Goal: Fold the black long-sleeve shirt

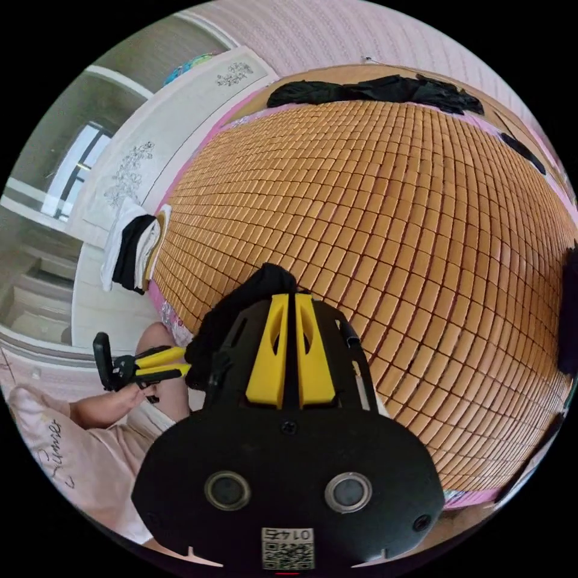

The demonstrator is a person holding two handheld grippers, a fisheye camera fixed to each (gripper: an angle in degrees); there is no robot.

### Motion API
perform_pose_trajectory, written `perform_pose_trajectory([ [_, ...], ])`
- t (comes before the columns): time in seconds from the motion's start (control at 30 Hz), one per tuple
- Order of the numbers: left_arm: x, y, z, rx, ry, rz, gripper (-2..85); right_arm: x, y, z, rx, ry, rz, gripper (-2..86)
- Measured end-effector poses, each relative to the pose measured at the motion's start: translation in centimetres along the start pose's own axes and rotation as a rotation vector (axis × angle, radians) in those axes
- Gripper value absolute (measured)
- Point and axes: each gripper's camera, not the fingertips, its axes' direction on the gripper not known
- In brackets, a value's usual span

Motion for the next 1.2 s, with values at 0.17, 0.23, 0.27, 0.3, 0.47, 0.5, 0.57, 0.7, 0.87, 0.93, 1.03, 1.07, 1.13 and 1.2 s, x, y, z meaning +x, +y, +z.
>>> perform_pose_trajectory([
  [0.17,0.1,-1.0,-0.2,-0.035,-0.036,-0.056,7.5,-1.0,-2.1,7.2,-0.151,0.172,-0.107,5.0],
  [0.23,0.0,-0.8,-1.8,-0.024,-0.013,-0.059,8.4,-1.1,-2.4,7.1,-0.134,0.17,-0.135,8.1],
  [0.27,0.0,-0.8,-2.3,-0.014,-0.006,-0.053,8.9,-0.8,-2.4,7.1,-0.11,0.167,-0.154,10.5],
  [0.3,0.1,-0.5,-3.3,0.016,0.002,-0.037,9.8,-0.6,-2.4,7.3,-0.097,0.166,-0.155,11.7],
  [0.47,1.3,-0.6,-3.8,-0.006,0.024,0.036,12.5,1.5,-1.2,13.7,-0.213,0.08,-0.166,11.7],
  [0.5,1.7,-0.7,-3.1,-0.053,0.038,0.052,11.4,1.1,-0.8,13.8,-0.189,0.085,-0.198,10.9],
  [0.57,2.7,-0.4,-3.3,-0.035,-0.041,0.086,8.2,0.4,0.4,15.7,-0.24,0.043,-0.261,7.7],
  [0.7,4.1,0.2,-5.0,-0.039,-0.109,0.177,1.6,0.5,2.3,15.5,-0.197,0.009,-0.266,5.5],
  [0.87,3.8,3.0,-11.6,0.085,-0.013,0.191,-0.5,-0.1,9.9,9.2,0.116,-0.146,-0.269,4.3],
  [0.93,3.2,5.0,-15.6,0.143,0.044,0.169,-0.8,-1.8,12.3,7.9,0.153,-0.146,-0.318,4.1],
  [1.03,2.1,7.7,-21.0,0.219,0.103,0.126,-0.9,-5.9,14.4,6.9,0.191,-0.135,-0.419,4.0],
  [1.07,2.0,8.3,-22.1,0.239,0.103,0.124,-1.0,-7.8,14.6,6.7,0.208,-0.147,-0.465,3.9],
  [1.13,1.0,10.7,-26.2,0.311,0.071,0.107,-1.0,-11.1,14.6,6.5,0.226,-0.164,-0.543,3.7],
  [1.2,-0.2,12.3,-28.4,0.341,0.054,0.087,-1.0,-15.1,14.6,6.2,0.256,-0.167,-0.639,3.5],
])
